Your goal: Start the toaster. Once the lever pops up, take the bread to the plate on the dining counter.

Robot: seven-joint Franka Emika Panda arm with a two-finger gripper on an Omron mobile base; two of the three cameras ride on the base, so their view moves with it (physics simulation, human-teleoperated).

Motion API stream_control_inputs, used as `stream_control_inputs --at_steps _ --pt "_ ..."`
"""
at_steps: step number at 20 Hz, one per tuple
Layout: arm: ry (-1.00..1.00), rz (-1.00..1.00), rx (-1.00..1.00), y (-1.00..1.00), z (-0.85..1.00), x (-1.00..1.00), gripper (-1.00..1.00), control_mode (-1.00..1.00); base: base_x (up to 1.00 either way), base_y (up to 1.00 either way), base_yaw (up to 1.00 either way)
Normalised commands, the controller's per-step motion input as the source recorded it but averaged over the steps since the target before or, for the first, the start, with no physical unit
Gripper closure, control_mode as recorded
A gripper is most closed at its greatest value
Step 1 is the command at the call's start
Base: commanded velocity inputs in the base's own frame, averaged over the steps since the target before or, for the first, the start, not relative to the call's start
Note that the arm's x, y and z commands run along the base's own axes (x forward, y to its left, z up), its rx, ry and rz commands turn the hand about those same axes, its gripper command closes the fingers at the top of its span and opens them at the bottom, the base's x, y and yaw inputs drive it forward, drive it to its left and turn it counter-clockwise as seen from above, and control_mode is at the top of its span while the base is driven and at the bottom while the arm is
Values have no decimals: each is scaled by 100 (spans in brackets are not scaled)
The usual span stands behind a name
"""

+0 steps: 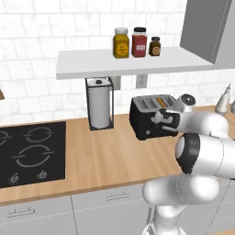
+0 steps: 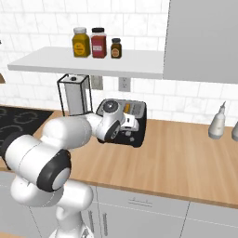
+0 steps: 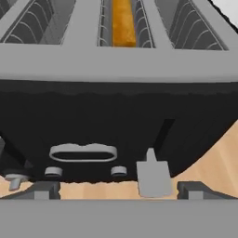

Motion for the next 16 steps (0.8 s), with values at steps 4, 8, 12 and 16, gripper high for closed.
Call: stream_control_inputs --at_steps 4,8,12,16 --pt "0 0 0 -2 29 -17 -100 -100 0 0 0" --pt "-6 -1 0 0 36 -13 -100 -100 0 0 0" --pt "-14 -1 0 0 42 -4 -100 -100 0 0 0" --pt "-23 0 0 0 12 -16 -100 -100 0 0 0"
